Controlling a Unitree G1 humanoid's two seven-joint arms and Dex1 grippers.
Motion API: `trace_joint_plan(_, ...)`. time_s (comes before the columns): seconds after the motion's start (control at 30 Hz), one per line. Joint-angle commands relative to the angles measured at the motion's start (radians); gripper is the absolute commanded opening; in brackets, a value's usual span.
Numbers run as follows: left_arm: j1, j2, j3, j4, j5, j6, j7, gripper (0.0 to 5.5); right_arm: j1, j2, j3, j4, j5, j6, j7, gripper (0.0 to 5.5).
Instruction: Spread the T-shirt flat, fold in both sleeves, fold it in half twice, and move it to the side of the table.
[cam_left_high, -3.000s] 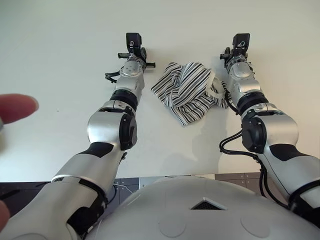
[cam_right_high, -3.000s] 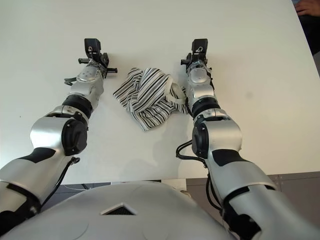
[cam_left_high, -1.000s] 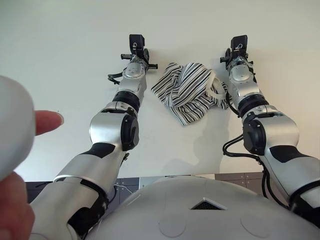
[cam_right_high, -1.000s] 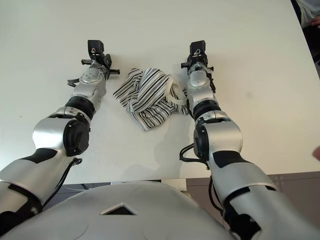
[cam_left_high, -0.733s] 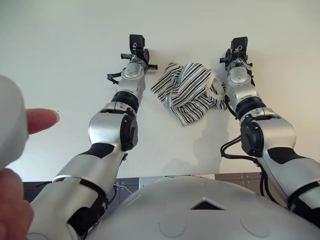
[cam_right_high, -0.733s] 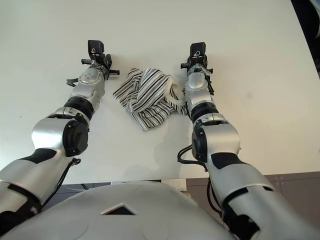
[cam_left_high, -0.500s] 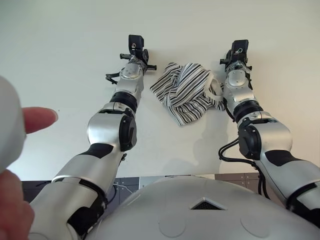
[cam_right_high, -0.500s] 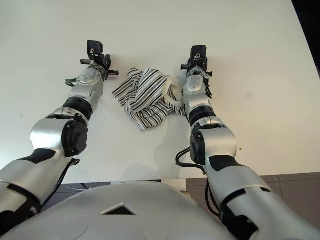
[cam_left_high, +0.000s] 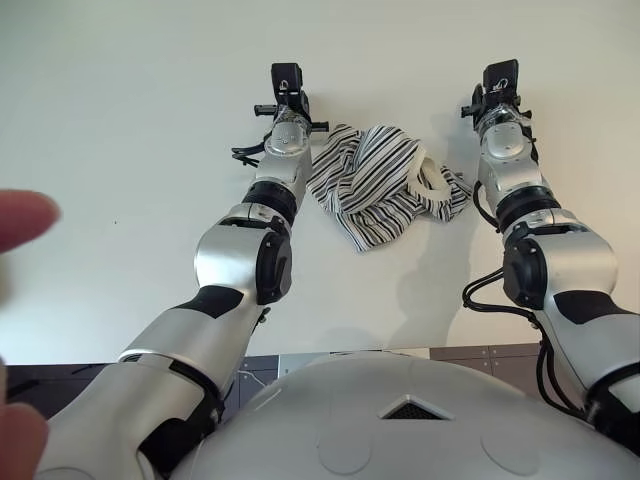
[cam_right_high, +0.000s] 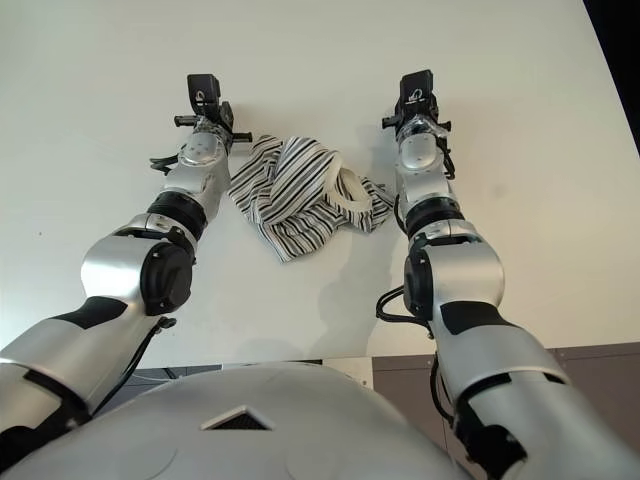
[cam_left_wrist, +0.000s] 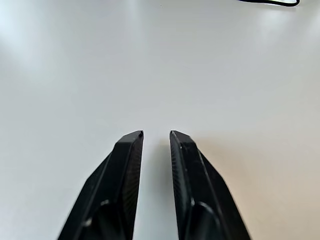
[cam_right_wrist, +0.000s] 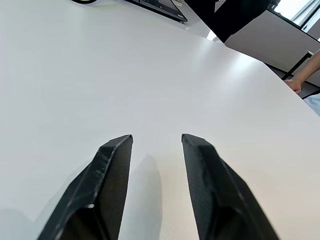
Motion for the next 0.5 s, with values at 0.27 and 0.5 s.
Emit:
trace_joint_plan(0.27, -0.345, 0.150, 0.038, -0.174, -0.067, -0.083, -0.078, 0.97, -0.299, -0.070, -0.086, -0.300, 0.105, -0.007, 0.030, 1.79)
trace_joint_plan(0.5, -0.563, 0.251, 0.026, 0.017, -0.028, -0.022, -0.129, 0.97, -0.551, -0.077, -0.093, -0.016, 0.081, 0.030, -0.041, 1.79)
